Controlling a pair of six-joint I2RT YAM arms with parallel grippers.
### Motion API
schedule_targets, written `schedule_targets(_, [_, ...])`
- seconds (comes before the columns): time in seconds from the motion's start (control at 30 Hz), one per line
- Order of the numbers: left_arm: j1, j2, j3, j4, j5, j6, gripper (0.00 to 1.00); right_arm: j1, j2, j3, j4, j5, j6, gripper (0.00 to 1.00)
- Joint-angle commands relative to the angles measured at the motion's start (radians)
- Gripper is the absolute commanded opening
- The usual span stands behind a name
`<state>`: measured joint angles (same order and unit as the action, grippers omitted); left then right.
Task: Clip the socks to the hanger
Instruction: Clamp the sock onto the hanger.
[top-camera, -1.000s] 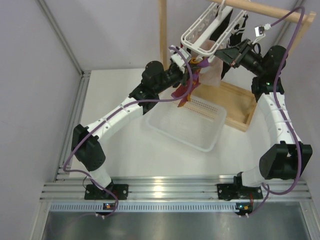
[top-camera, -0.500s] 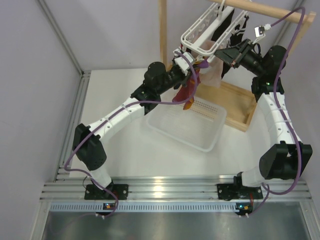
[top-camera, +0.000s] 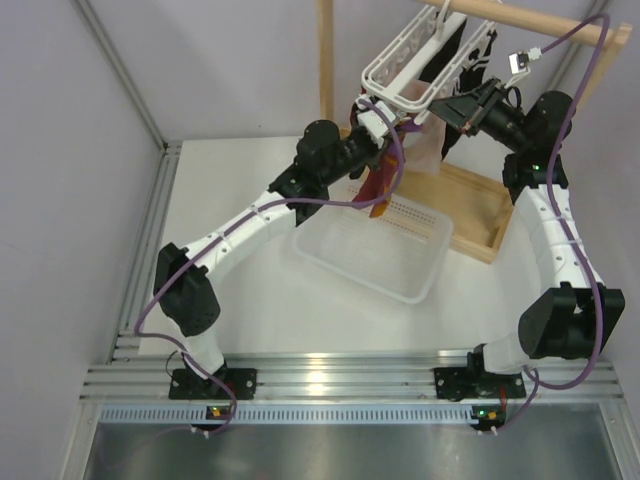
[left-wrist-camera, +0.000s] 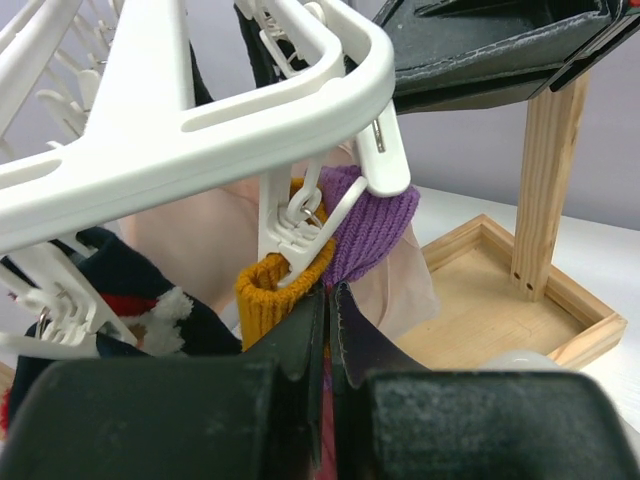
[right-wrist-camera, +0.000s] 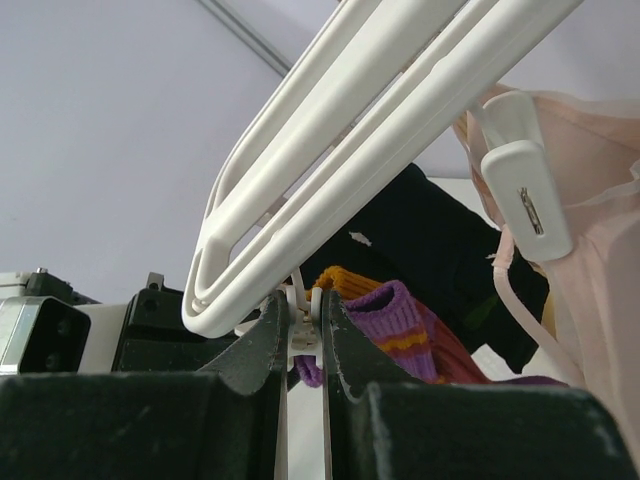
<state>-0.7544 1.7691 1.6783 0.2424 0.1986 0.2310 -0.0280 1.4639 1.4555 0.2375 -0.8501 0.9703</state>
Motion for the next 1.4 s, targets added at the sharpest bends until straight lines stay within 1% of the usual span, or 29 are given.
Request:
schedule_targets(0.0, [-0.019, 0.010, 0.069, 0.003, -0.021, 0.016, 0.00, 0.008, -0.011, 0.040, 0.029, 0.040, -0.012, 0.00])
schedule_targets(0.43, [-0.028, 0.012, 0.096, 0.025, -0.018, -0.010, 0.00, 0.014, -0.013, 0.055, -0.012, 0.052, -0.082, 0.00])
schedule_targets(0.53, [-0.028, 0.016, 0.103, 0.020, -0.018, -0.012, 0.00, 0.014, -0.013, 0.059, -0.021, 0.049, -0.093, 0.13])
schedule_targets(0.57, [-0.029, 0.018, 0.106, 0.018, -0.018, -0.012, 0.00, 0.014, -0.013, 0.060, -0.023, 0.049, -0.094, 0.24])
schedule_targets(0.6, [-0.031, 0.023, 0.109, 0.014, -0.018, -0.012, 0.00, 0.014, -0.013, 0.062, -0.023, 0.046, -0.094, 0.28])
schedule_targets(0.67, [-0.031, 0.026, 0.115, 0.012, -0.022, -0.015, 0.00, 0.014, -0.014, 0.063, -0.024, 0.040, -0.094, 0.36])
schedule_targets(0.73, [-0.031, 0.027, 0.121, 0.005, -0.025, -0.019, 0.00, 0.013, -0.016, 0.068, -0.026, 0.037, -0.097, 0.38])
schedule_targets(0.77, [-0.031, 0.029, 0.123, 0.000, -0.028, -0.024, 0.03, 0.014, -0.016, 0.069, -0.033, 0.037, -0.097, 0.39])
schedule_targets(0.8, [-0.031, 0.030, 0.124, -0.005, -0.030, -0.024, 0.10, 0.014, -0.016, 0.071, -0.036, 0.037, -0.099, 0.40])
schedule_targets(0.87, [-0.030, 0.021, 0.124, -0.018, -0.030, -0.028, 0.19, 0.014, -0.017, 0.075, -0.047, 0.034, -0.105, 0.42])
schedule_targets(0.9, [-0.031, 0.017, 0.121, -0.022, -0.028, -0.027, 0.28, 0.013, -0.019, 0.077, -0.053, 0.034, -0.110, 0.43])
schedule_targets(0.93, [-0.031, 0.009, 0.115, -0.032, -0.027, -0.028, 0.31, 0.014, -0.022, 0.078, -0.059, 0.034, -0.119, 0.45])
schedule_targets(0.97, [-0.030, 0.003, 0.109, -0.038, -0.027, -0.028, 0.35, 0.013, -0.027, 0.081, -0.069, 0.034, -0.125, 0.52])
schedule_targets(1.0, [-0.029, -0.017, 0.100, -0.040, -0.028, -0.027, 0.39, 0.013, -0.030, 0.080, -0.084, 0.036, -0.131, 0.55])
schedule_targets(1.17, [-0.031, -0.101, 0.028, -0.098, -0.016, -0.041, 0.50, 0.005, -0.073, 0.048, -0.116, 0.036, -0.165, 0.66])
schedule_targets(1.23, [-0.031, -0.129, -0.006, -0.121, -0.018, -0.062, 0.54, 0.005, -0.094, 0.032, -0.142, 0.036, -0.185, 0.68])
schedule_targets(1.27, [-0.031, -0.160, -0.020, -0.147, -0.018, -0.068, 0.60, 0.005, -0.103, 0.026, -0.150, 0.034, -0.189, 0.73])
schedule_targets(1.3, [-0.031, -0.177, -0.049, -0.161, -0.021, -0.079, 0.64, 0.005, -0.121, 0.008, -0.158, 0.031, -0.196, 0.75])
schedule_targets(1.33, [-0.031, -0.213, -0.064, -0.178, -0.021, -0.099, 0.73, 0.005, -0.134, -0.001, -0.164, 0.031, -0.208, 0.80])
schedule_targets(1.37, [-0.031, -0.230, -0.080, -0.196, -0.018, -0.108, 0.78, 0.005, -0.145, -0.012, -0.171, 0.031, -0.214, 0.83])
